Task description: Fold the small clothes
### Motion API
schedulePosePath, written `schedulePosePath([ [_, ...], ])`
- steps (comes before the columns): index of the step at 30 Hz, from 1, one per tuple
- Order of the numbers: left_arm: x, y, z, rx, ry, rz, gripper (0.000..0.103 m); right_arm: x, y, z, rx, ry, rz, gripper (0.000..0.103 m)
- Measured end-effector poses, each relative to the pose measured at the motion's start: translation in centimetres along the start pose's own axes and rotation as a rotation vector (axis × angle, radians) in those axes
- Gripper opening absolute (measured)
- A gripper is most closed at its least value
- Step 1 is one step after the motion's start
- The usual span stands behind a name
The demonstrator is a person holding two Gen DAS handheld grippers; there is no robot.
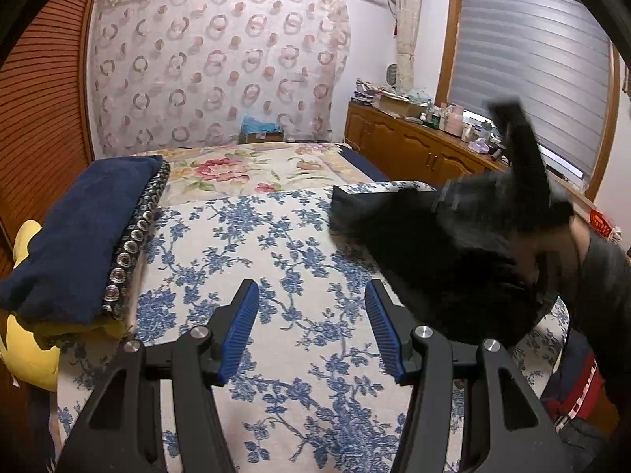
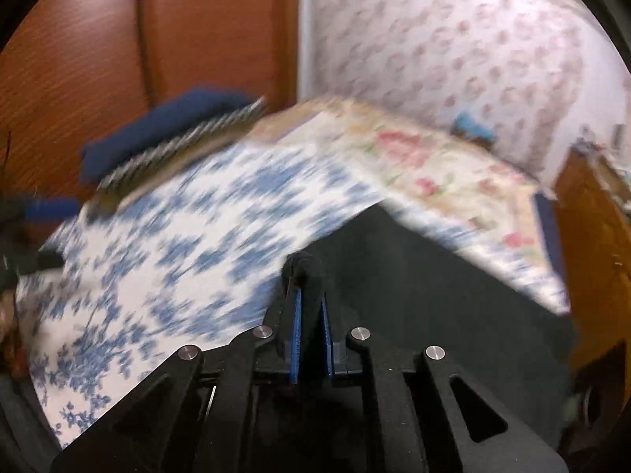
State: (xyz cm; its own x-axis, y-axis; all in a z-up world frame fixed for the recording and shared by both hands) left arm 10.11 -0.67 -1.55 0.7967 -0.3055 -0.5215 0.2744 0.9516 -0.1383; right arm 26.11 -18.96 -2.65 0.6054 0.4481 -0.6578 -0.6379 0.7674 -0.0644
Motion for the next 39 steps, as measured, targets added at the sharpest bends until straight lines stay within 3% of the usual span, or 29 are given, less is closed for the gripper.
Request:
schedulePosePath([
  [8, 0.3, -1.8, 0.0, 0.010, 0.004, -0.044, 0.055, -4.7, -10.7, 2.4, 0.047, -0.030, -0.226, 0.006],
  [18, 1.9, -4.6, -1.2, 0.046, 0.053, -0.101, 0.055, -1.4, -20.0, -0.8, 0.080, 0.106, -0.502, 0.006],
  [21, 2.3, -5.5, -1.6, 0.062, 0.070, -0.112, 0.055, -0.8, -21.6, -2.3, 0.128, 0.148, -0.580, 0.023],
  [23, 2.5, -5.9, -1.7, 0.069, 0.079, -0.119, 0.055, -1.2, -21.8, -3.1, 0.156, 0.151, -0.569, 0.037],
  [31, 3.1, -7.6, -2.2, 0.083, 0.095, -0.140, 0.055, -7.2, -17.4, -5.5, 0.207, 0.068, -0.419, 0.039],
  [39, 3.9, -9.1, -2.8, 0.099, 0.118, -0.152, 0.055, -10.3, -9.2, -11.6, 0.199, 0.074, -0.300, 0.040],
])
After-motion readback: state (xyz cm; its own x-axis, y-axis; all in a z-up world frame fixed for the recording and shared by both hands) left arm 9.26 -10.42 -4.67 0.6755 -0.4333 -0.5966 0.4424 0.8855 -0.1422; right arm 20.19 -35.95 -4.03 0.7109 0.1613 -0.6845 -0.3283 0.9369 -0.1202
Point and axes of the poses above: each gripper's, at about its wrist camera, not at the fingertips, and x roughly the way its jaws point, y to its left, z to its top, the point moved 4 cm from there along x, roughly the way its jaws point, and after that the axes turned 3 degrees about -y, right-handed, at the moved point
